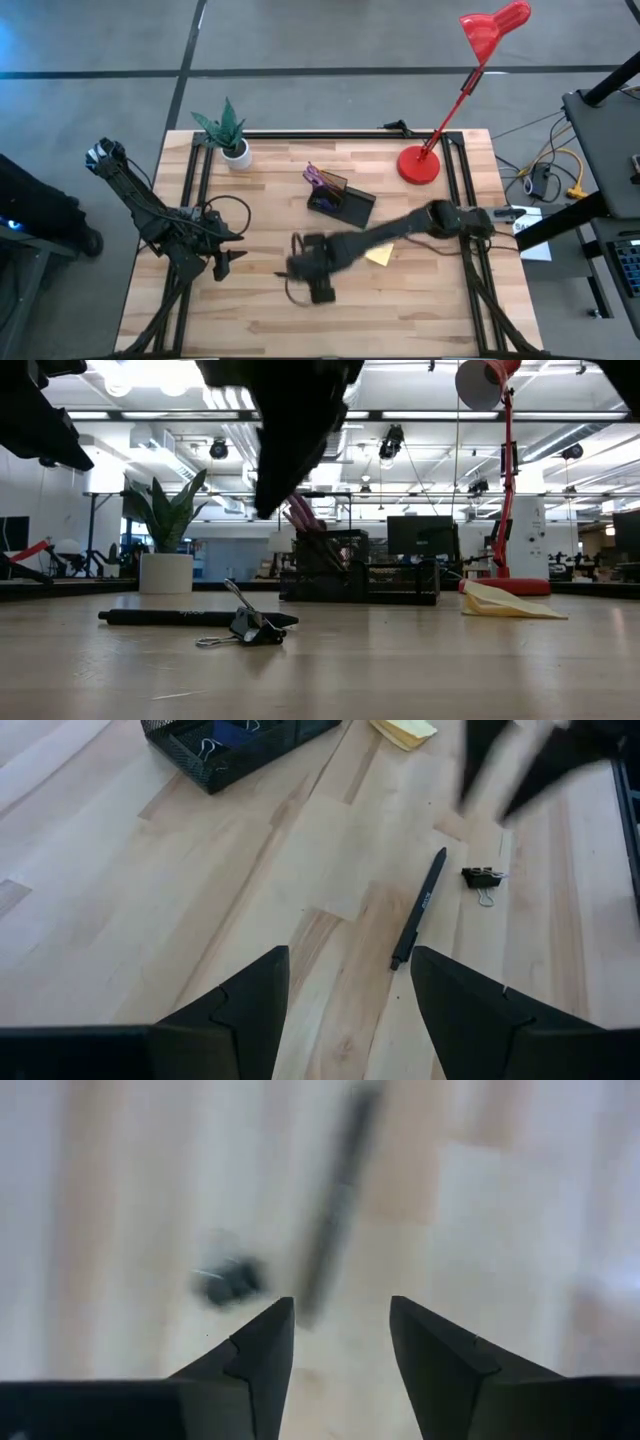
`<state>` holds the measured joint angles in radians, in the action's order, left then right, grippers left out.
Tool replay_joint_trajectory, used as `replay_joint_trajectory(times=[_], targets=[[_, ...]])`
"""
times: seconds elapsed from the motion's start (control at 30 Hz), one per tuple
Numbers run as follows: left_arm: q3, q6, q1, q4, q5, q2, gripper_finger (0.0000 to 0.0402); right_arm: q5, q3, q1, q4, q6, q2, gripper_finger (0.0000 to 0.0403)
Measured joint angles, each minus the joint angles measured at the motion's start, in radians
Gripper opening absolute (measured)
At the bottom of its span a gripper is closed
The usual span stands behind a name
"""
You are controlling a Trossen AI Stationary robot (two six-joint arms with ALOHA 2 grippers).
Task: Pick and place office supplies into organizer
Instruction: Put the black pen into the desk organizer
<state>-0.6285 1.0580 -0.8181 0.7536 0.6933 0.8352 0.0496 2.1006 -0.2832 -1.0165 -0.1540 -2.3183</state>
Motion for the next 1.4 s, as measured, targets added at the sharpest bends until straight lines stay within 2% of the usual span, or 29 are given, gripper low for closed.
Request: replay_joint_trajectory(times=[0.23, 0.53, 1.2, 1.4], targets=[[0.000, -0.025, 0.000, -0.001, -0.011, 0.000, 0.0196, 0.007, 0.029, -0.057, 0.085, -0.074, -0.102, 0.0168], [0.000, -0.019, 0.000, -0.003, -0.055, 0.000, 0.0196, 0.109, 0.067, -0.042, 0.077, -0.258, -0.142, 0.0171], [0.000, -0.018, 0.000, -0.003, -0.054, 0.000, 0.0196, 0.037, -0.049, -0.020, 0.132, -0.371, -0.136, 0.0170], [0.000, -0.018, 0.000, -0.003, -0.054, 0.000, 0.0196, 0.035, -0.056, -0.018, 0.130, -0.356, -0.136, 0.0134]])
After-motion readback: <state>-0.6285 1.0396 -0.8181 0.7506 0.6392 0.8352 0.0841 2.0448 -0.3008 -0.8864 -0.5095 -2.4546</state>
